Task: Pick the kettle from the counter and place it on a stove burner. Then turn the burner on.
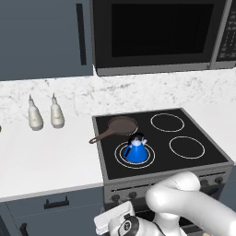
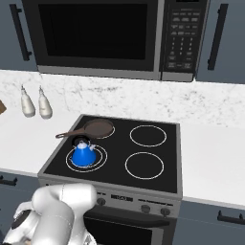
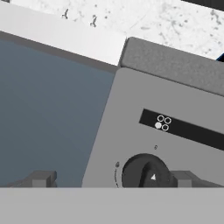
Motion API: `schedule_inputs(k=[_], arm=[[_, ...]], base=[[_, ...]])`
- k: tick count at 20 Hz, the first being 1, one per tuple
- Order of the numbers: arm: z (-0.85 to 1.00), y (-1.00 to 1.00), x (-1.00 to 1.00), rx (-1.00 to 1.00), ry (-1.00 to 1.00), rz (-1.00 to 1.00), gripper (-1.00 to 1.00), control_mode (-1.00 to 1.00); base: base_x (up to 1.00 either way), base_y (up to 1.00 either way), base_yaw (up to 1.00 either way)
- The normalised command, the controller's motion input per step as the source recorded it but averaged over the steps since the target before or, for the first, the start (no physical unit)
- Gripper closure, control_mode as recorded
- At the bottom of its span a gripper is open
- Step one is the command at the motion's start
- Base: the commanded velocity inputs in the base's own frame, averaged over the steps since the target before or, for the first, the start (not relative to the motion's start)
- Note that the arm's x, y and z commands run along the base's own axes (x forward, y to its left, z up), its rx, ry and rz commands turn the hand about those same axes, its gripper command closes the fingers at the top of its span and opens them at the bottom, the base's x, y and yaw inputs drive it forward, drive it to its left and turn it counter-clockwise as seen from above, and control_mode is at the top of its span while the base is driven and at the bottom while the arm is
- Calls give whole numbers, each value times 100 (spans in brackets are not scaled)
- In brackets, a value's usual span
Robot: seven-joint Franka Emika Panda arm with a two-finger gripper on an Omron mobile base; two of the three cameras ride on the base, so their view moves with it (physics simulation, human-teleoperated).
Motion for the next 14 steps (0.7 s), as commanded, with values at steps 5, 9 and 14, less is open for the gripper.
schedule_inputs(k=[5, 9, 14], arm=[[-9, 0, -17, 14, 2, 1, -100, -100], [0, 0, 1, 15, 1, 3, -100, -100], [0, -1, 4, 14, 0, 1, -100, -100]], base=[[0, 0, 0], [0, 0, 0], [0, 0, 0]])
